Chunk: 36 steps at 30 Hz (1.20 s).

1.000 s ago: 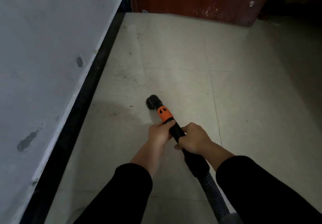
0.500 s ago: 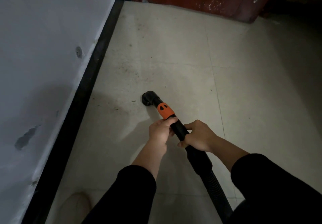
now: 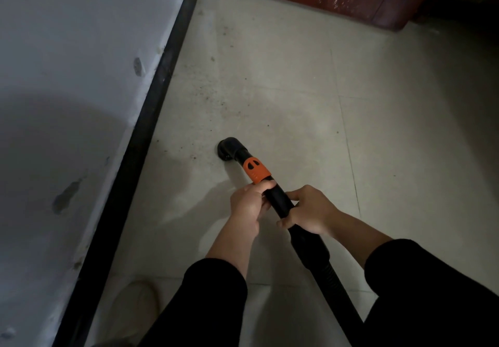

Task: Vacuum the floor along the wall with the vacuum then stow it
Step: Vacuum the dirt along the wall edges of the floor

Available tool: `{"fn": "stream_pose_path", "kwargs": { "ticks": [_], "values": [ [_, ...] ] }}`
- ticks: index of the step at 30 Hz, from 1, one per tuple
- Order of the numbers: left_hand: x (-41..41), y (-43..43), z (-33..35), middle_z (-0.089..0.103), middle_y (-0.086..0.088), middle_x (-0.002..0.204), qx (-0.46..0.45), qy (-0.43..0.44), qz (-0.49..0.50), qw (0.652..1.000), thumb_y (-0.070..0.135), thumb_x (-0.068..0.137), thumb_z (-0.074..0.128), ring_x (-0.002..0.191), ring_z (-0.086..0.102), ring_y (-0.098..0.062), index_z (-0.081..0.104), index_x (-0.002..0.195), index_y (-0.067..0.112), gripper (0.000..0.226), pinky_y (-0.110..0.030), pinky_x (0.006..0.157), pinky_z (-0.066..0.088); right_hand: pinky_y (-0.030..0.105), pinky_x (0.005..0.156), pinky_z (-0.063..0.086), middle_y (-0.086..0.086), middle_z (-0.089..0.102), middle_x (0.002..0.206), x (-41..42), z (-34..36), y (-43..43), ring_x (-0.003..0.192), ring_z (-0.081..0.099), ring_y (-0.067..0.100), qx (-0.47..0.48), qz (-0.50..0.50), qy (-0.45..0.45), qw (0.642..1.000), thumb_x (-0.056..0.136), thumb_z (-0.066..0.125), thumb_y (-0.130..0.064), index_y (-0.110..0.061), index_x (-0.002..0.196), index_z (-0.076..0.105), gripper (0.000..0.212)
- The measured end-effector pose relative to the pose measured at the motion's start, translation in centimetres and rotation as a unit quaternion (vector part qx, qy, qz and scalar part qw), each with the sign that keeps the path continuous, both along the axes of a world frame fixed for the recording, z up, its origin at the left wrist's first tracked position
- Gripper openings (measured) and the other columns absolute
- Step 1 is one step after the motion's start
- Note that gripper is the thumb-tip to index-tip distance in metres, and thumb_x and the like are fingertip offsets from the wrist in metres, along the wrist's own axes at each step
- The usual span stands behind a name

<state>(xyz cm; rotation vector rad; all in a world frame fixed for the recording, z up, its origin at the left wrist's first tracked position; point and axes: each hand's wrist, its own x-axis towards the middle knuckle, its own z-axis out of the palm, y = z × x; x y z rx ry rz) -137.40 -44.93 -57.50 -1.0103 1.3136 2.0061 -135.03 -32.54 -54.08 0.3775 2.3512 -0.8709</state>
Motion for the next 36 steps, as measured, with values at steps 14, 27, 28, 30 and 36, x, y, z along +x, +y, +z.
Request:
{"fn": "stream_pose_path", "kwargs": {
  "ticks": [14,27,28,30,36],
  "values": [
    [1.4,-2.4,0.0,0.071,-0.016,0.095,-0.016,-0.027,0.008,0.999,0.006,0.076,0.072,0.078,0.069,-0.023,0.066,0.091,0.001,0.017,-0.026,0.061,0.055,0.032,0.070,0.058,0.004,0.068,0.075,1.3,0.0,-2.3,0.069,0.067,0.019,0.010,0.014,-0.036,0.999,0.064,0.082,-0.015,-0.015,0.106,0.074,0.043],
    [1.5,-3.2,0.5,0.071,-0.012,0.087,-0.012,-0.052,0.021,0.998,0.006,0.075,0.072,0.072,0.069,-0.019,0.066,0.089,0.002,0.016,-0.022,0.053,0.054,0.036,0.073,0.060,0.008,0.072,0.075,1.1,0.2,-2.9,0.066,0.070,0.021,0.009,0.009,-0.049,0.999,0.062,0.085,-0.014,-0.013,0.103,0.075,0.042],
    [1.5,-3.4,0.4,0.071,-0.012,0.088,-0.010,-0.053,0.025,0.998,0.006,0.075,0.072,0.073,0.068,-0.019,0.066,0.090,0.002,0.016,-0.022,0.053,0.053,0.037,0.073,0.060,0.008,0.072,0.075,1.1,0.0,-3.2,0.067,0.070,0.021,0.008,0.012,-0.049,0.999,0.061,0.085,-0.014,-0.014,0.102,0.076,0.042],
    [1.4,-3.9,0.3,0.072,-0.013,0.091,-0.007,-0.051,0.025,0.998,0.005,0.075,0.071,0.074,0.069,-0.020,0.067,0.092,0.001,0.019,-0.023,0.053,0.053,0.039,0.074,0.060,0.008,0.072,0.076,1.0,-0.3,-3.7,0.068,0.070,0.021,0.008,0.016,-0.048,0.999,0.060,0.085,-0.016,-0.016,0.101,0.076,0.042],
    [0.7,-5.3,-0.3,0.073,-0.013,0.092,0.008,-0.052,0.029,0.998,0.006,0.075,0.072,0.078,0.070,-0.020,0.067,0.101,-0.001,0.028,-0.025,0.060,0.054,0.038,0.076,0.059,0.009,0.072,0.079,0.3,-0.6,-4.9,0.071,0.070,0.022,0.001,0.015,-0.048,0.999,0.061,0.085,-0.015,-0.016,0.103,0.076,0.044]
  ]
}}
